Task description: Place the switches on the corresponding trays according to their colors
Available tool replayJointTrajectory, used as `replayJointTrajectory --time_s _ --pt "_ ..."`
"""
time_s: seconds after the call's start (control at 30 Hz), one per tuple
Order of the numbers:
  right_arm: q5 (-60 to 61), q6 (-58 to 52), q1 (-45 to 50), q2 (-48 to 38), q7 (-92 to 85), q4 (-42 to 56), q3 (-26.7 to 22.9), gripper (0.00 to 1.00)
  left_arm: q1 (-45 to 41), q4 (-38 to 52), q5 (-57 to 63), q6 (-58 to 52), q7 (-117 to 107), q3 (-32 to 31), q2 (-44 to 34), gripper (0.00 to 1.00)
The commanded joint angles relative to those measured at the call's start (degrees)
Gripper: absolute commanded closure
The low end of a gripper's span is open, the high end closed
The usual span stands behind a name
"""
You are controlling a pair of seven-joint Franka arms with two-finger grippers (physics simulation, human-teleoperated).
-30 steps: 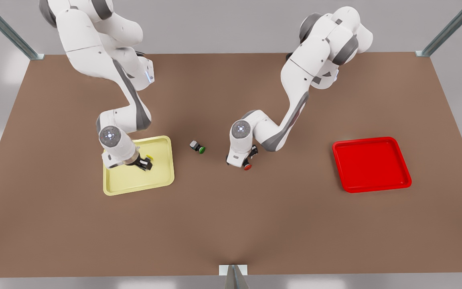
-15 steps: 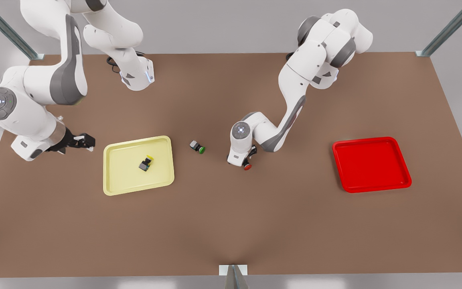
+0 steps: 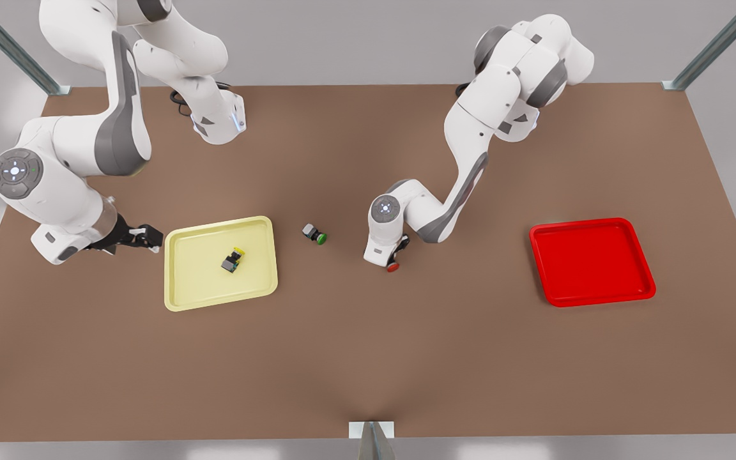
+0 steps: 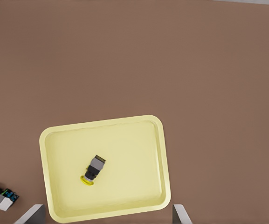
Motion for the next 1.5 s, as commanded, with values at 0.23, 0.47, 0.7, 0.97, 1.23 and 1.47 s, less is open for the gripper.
replayJointTrajectory --time_s 0.23,0.47,0.7,0.97,1.23,1.47 --pt "0.1 0.3 -0.3 0.1 -0.1 0.0 0.0 0.00 0.0 0.0 0.0 0.7 0.0 0.0 0.3 0.48" --pt "0.0 0.2 -0.5 0.3 -0.7 0.1 0.0 0.00 0.1 0.0 0.0 0.3 0.0 0.1 -0.2 0.48" --pt "0.0 0.2 -0.4 0.3 -0.7 0.0 0.0 0.00 0.7 -5.8 -0.3 -4.6 10.4 6.1 -9.5 0.48" --pt "0.1 1.2 -0.6 -0.1 -0.9 -0.4 -0.1 0.00 1.5 -24.8 -0.5 0.0 33.7 18.0 -22.3 0.47" --pt "0.1 1.2 -0.9 -0.3 -1.1 -0.5 -0.4 0.00 1.4 -34.1 0.3 5.4 58.4 35.9 -24.1 0.46" --pt "0.1 1.3 -1.3 -0.2 -1.7 -0.4 -0.4 0.00 6.3 -35.4 0.4 9.8 72.6 42.1 -22.3 0.13"
